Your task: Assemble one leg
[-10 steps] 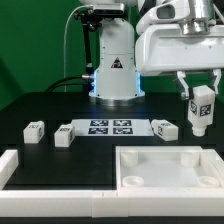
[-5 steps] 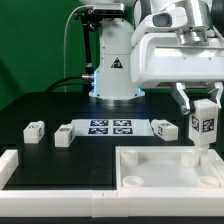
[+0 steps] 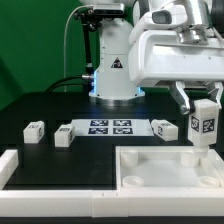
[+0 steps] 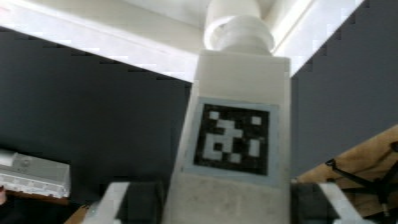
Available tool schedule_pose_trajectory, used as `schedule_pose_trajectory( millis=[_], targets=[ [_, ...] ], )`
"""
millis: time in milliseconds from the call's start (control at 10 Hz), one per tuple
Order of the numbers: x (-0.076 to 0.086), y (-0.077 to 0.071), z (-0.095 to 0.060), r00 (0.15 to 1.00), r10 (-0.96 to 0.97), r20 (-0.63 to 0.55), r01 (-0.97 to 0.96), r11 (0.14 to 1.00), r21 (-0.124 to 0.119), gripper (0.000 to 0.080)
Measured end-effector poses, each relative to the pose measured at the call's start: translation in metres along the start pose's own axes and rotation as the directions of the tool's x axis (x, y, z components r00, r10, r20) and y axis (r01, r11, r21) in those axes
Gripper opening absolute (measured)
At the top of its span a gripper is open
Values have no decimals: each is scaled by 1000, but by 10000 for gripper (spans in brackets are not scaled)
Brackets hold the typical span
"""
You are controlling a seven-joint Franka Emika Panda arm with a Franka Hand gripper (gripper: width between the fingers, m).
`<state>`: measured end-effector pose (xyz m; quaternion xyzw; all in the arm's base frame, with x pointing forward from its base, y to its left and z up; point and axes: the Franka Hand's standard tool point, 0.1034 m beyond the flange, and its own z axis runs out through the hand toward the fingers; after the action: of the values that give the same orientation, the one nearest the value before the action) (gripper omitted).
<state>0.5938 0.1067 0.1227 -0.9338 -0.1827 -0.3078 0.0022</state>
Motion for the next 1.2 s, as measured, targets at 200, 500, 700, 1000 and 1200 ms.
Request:
schedule_pose_trajectory(
  millis=[200, 500, 700, 1000, 1200],
  targets=[
    [1, 1, 1, 1000, -1, 1, 1, 1000, 0, 313],
    [20, 2, 16, 1000, -3, -9, 3, 1000, 2, 313],
    [26, 2, 21, 1000, -4, -15, 4, 1000, 3, 313],
    [12, 5, 31, 1000, 5, -4, -5, 1000, 0, 313],
    [9, 4, 35, 1000, 3, -8, -3, 1000, -1, 313]
  ],
)
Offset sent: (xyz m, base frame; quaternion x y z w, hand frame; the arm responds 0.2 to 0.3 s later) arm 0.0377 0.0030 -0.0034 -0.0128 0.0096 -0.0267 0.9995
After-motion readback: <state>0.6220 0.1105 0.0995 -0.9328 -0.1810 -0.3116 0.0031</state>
